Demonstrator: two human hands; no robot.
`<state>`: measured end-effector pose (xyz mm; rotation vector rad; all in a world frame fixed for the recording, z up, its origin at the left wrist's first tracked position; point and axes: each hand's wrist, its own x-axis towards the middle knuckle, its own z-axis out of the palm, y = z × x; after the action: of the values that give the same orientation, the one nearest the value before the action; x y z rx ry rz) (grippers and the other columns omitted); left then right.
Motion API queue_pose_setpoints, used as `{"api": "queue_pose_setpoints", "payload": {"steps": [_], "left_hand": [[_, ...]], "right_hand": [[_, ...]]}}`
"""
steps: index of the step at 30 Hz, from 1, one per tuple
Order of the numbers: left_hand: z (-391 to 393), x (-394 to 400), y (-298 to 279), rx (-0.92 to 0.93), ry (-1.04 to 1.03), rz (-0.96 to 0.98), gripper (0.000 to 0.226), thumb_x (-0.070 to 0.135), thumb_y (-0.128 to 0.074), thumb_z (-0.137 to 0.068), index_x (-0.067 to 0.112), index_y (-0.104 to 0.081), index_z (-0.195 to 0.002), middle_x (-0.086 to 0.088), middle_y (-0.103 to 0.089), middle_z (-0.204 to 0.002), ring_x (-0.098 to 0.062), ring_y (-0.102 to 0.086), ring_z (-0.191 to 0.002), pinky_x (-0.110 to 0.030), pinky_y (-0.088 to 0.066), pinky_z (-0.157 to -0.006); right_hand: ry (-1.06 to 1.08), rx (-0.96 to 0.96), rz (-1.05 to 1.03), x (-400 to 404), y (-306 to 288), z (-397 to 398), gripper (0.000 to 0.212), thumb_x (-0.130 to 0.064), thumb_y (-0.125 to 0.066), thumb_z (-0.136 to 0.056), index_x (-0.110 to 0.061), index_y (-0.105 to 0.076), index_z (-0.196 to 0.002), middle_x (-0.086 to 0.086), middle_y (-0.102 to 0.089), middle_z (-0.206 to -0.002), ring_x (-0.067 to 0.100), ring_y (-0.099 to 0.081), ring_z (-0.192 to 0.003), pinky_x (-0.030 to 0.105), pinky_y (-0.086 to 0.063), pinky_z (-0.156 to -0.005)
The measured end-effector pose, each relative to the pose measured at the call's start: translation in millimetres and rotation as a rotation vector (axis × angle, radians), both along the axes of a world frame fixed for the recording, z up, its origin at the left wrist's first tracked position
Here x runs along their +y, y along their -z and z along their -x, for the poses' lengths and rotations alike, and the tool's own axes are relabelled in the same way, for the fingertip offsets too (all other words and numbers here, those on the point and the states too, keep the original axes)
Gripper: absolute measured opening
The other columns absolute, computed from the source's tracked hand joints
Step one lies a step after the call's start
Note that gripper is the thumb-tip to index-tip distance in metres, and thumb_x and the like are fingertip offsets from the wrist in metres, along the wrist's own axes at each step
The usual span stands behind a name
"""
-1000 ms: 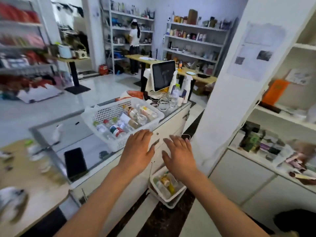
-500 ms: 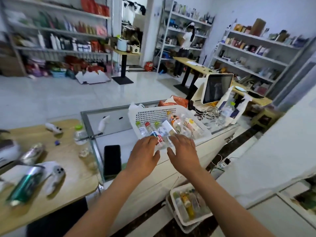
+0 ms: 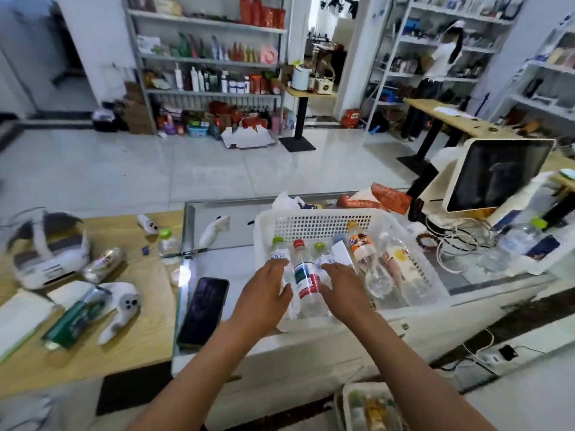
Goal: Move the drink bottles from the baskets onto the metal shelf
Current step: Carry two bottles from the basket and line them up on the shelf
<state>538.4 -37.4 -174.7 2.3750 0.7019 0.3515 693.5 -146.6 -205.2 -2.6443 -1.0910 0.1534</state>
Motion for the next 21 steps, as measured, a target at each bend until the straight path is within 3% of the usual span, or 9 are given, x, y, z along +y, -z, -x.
{"api": "queue_pose_setpoints", "payload": {"steps": [8,12,18,21], "left_hand": [[-79.4,2.3,28.3,0.228,-0.281,0.152,0.047,0.023,-0.053,-0.094,0.011,-0.043,-0.137,-0.01,-0.05,-0.136,-0.025,-0.05,-0.122,-0.027,-0.037,-0.097],[-102.9,6.6,48.0,0.42,-0.348,0.228,0.037,0.023,-0.052,-0.091,0.006,-0.05,-0.124,-0.015,-0.059,-0.12,-0.029,-0.057,-0.108,-0.029,-0.044,-0.083],[-125.6,13.6,62.4,0.602,-0.379,0.198,0.034,0.024,-0.062,-0.089,0.007,-0.057,-0.118,-0.012,-0.062,-0.119,-0.028,-0.06,-0.108,-0.03,-0.048,-0.086],[-140.2,14.6,68.5,0.705,-0.427,0.165,0.051,0.028,-0.066,-0.083,0.004,-0.053,-0.127,-0.016,-0.055,-0.125,-0.029,-0.052,-0.114,-0.033,-0.046,-0.093]], "right_hand": [[0.004,0.166,0.148,10.6,29.1,-74.6,0.035,-0.018,-0.053,-0.091,-0.014,-0.055,-0.126,0.009,-0.065,-0.117,0.03,-0.062,-0.109,0.032,-0.049,-0.082],[-0.018,0.208,0.244,15.5,37.6,-86.8,0.024,-0.024,-0.058,-0.091,-0.012,-0.065,-0.11,0.009,-0.069,-0.11,0.028,-0.066,-0.102,0.029,-0.048,-0.077],[0.046,0.394,0.259,29.2,35.7,-109.0,0.033,-0.037,-0.075,-0.08,-0.014,-0.065,-0.101,0.005,-0.07,-0.101,0.024,-0.068,-0.094,0.025,-0.043,-0.064],[0.034,0.407,0.312,34.1,34.9,-110.1,0.034,-0.041,-0.075,-0.078,-0.016,-0.066,-0.1,0.003,-0.07,-0.1,0.022,-0.067,-0.093,0.025,-0.045,-0.066]]}}
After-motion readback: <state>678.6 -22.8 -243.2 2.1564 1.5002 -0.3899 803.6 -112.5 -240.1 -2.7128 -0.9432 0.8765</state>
